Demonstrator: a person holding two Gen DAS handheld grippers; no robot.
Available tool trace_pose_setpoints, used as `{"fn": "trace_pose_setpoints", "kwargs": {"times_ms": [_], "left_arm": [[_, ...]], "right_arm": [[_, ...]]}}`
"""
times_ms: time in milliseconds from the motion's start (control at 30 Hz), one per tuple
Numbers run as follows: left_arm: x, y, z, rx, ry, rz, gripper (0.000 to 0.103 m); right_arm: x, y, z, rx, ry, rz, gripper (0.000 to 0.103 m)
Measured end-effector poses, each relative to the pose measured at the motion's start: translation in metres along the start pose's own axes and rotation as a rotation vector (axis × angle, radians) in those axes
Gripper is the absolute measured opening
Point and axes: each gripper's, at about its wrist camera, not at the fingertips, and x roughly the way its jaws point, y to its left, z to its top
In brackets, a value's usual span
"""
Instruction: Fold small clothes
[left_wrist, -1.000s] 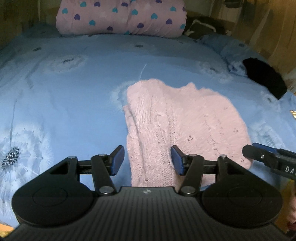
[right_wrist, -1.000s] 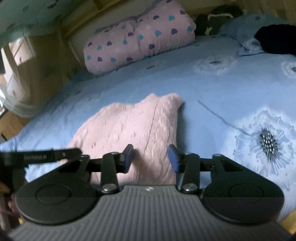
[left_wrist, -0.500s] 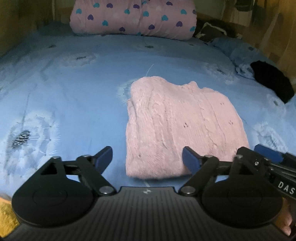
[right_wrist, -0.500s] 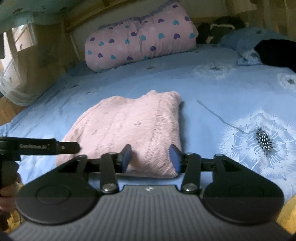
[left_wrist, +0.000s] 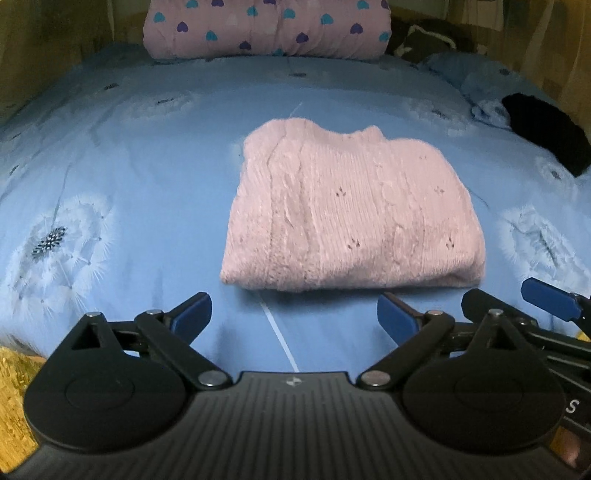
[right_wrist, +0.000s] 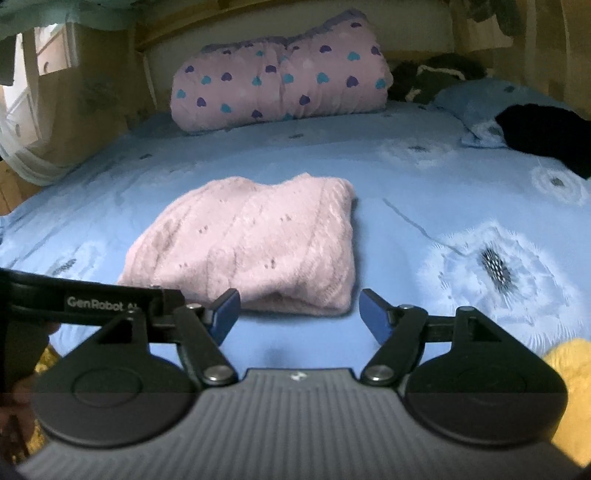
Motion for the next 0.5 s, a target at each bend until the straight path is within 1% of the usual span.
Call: {"fn": "trace_pose_setpoints", "kwargs": {"times_ms": [167, 500], "left_arm": [[0.0050, -0.0022, -0.0028, -0.002, 0.018, 0.008, 0.098], [0.0098, -0.0011, -0.0013, -0.001, 0.032, 0.014, 0.098]], "right_arm": [[0.0040, -0.0054, -0.0062, 0.026, 0.029, -0.006, 0.073], [0.0076, -0.0032, -0.0086, 0.033, 0.046, -0.006, 0.073]]}}
